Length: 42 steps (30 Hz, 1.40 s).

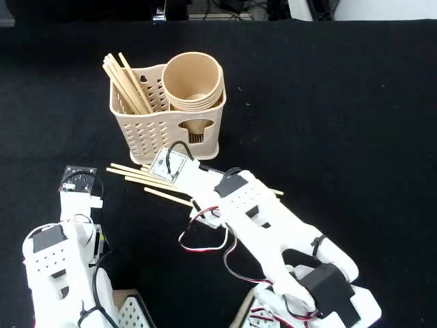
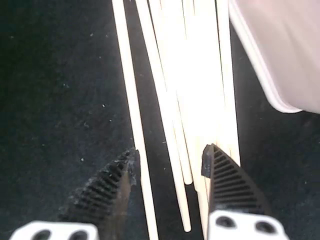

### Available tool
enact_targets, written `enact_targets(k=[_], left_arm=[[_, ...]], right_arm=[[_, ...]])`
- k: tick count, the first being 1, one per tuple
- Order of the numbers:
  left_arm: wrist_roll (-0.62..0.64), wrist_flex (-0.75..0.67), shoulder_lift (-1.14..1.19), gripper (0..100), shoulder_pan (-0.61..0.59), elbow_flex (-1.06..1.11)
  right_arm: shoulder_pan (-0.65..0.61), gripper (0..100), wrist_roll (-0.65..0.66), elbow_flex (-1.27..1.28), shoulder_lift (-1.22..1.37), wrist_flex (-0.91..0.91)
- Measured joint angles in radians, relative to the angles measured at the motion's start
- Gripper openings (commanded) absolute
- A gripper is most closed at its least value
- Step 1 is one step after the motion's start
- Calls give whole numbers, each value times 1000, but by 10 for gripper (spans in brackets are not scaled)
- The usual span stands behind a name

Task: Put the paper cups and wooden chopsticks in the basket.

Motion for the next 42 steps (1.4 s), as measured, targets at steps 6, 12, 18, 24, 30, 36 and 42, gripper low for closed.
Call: enact_targets(k=[6, 12, 18, 24, 30, 36, 42], left_arm=[[0, 0, 0, 145, 0, 0], [0, 0, 0, 145, 0, 0], [0, 0, 0, 145, 0, 0], [2, 0, 0, 145, 0, 0], [2, 0, 0, 145, 0, 0], [2, 0, 0, 145, 0, 0], [2, 0, 0, 145, 0, 0]], right_arm=[[0, 273, 0, 0, 5, 0], [0, 251, 0, -37, 94, -2], [0, 188, 66, -66, 158, -2], [2, 28, 133, -106, 190, 64], [2, 13, 140, -109, 190, 83], [2, 13, 115, -109, 189, 83], [-8, 14, 107, -101, 75, 146]])
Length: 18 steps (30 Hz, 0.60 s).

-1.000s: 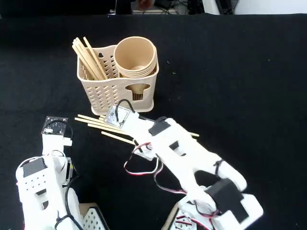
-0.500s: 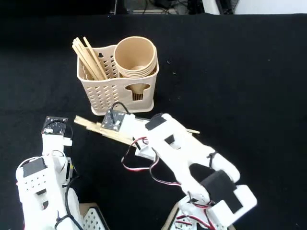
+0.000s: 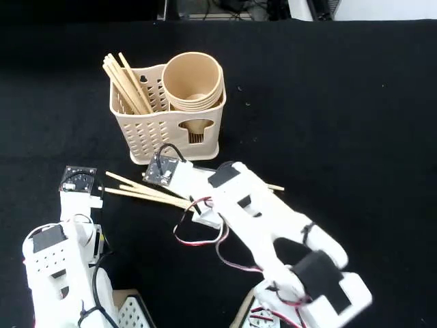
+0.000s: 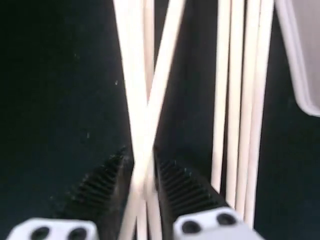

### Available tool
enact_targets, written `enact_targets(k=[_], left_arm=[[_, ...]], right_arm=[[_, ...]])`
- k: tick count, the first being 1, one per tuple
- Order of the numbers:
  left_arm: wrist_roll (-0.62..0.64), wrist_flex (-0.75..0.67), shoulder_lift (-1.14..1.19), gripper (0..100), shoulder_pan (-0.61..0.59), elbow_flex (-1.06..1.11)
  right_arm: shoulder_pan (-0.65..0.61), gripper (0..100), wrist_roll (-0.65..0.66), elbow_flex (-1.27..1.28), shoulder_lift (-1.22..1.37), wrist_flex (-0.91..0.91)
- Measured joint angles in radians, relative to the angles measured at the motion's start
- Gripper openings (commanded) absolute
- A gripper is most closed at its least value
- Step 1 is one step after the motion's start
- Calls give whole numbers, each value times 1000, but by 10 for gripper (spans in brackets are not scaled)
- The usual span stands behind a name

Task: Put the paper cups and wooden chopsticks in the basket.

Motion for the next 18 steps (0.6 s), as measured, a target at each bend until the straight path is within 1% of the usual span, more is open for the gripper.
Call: enact_targets(k=[5, 12, 15, 18], left_arm=[[0, 0, 0, 145, 0, 0], [0, 0, 0, 145, 0, 0], [0, 0, 0, 145, 0, 0], [0, 0, 0, 145, 0, 0]], right_arm=[[-58, 21, 0, 52, -123, 69], [-66, 165, -66, 80, -115, 74], [-64, 167, -68, 80, -106, 74], [-94, 168, -69, 80, -104, 74]])
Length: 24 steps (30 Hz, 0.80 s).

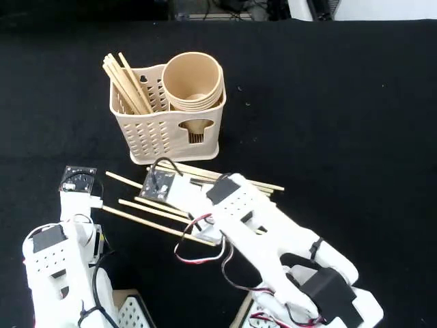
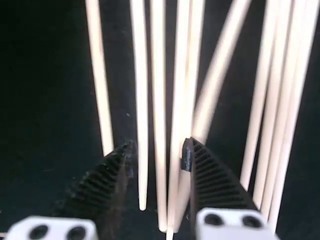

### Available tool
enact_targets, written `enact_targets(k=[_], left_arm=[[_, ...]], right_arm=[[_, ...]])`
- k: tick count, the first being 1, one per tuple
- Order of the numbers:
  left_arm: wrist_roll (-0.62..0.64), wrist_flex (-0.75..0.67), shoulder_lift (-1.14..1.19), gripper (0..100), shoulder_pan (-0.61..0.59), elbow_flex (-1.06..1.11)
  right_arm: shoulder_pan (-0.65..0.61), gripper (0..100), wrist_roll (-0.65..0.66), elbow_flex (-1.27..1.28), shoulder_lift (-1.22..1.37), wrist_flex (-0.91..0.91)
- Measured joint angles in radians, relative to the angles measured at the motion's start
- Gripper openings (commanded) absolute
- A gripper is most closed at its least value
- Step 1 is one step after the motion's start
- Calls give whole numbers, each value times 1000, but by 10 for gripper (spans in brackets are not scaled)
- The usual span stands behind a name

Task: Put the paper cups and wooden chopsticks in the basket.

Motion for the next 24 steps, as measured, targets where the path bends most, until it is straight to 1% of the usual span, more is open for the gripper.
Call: enact_targets(k=[5, 9, 14, 18, 24], left_arm=[[0, 0, 0, 145, 0, 0], [0, 0, 0, 145, 0, 0], [0, 0, 0, 145, 0, 0], [0, 0, 0, 145, 0, 0], [0, 0, 0, 145, 0, 2]], right_arm=[[-68, 169, -8, 0, 9, -43], [-77, 170, -48, 0, 9, -98], [-95, 171, -57, -2, 58, -107], [-123, 214, -57, -9, 118, -112], [-146, 198, -57, -61, 186, -94]])
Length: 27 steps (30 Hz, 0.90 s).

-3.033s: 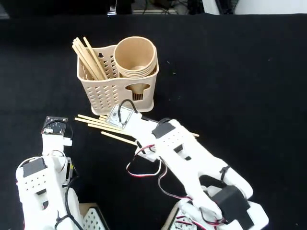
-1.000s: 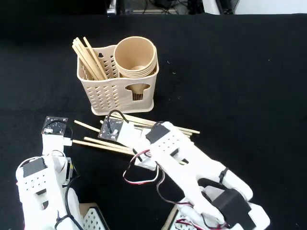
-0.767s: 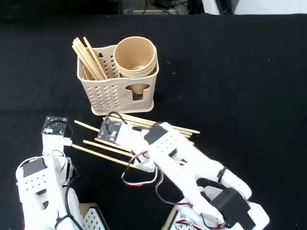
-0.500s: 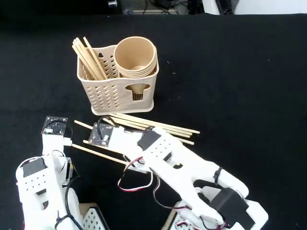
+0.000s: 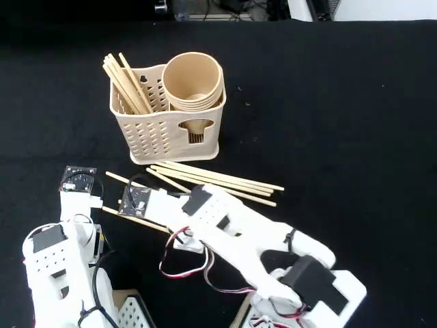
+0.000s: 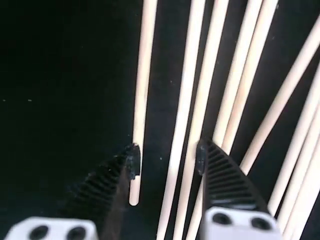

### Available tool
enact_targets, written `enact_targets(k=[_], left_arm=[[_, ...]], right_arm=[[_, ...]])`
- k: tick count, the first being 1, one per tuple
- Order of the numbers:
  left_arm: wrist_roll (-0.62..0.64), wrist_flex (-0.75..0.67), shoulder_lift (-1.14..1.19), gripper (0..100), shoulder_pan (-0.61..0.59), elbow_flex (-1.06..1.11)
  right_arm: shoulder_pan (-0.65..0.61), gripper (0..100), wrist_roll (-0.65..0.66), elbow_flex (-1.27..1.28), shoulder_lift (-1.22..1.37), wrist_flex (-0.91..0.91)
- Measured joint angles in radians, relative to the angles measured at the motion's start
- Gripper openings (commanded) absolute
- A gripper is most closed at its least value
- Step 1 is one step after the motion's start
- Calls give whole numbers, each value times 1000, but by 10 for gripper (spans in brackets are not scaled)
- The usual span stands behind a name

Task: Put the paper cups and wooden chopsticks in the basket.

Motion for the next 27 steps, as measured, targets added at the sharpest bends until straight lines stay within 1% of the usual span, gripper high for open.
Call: enact_targets(k=[2, 6, 8, 13, 21, 27], left_arm=[[0, 0, 0, 145, 0, 0], [0, 0, 0, 145, 0, 0], [0, 0, 0, 145, 0, 0], [0, 0, 0, 145, 0, 0], [0, 0, 0, 145, 0, 0], [0, 0, 0, 145, 0, 0]], right_arm=[[-11, 180, 0, -17, 38, 2], [-3, 57, 0, -31, 43, 5], [-2, 12, 0, -43, 51, 5], [-2, 13, 0, -43, 61, 11], [-5, 12, -2, -97, 66, 110], [-5, 12, -2, -100, -32, 130]])
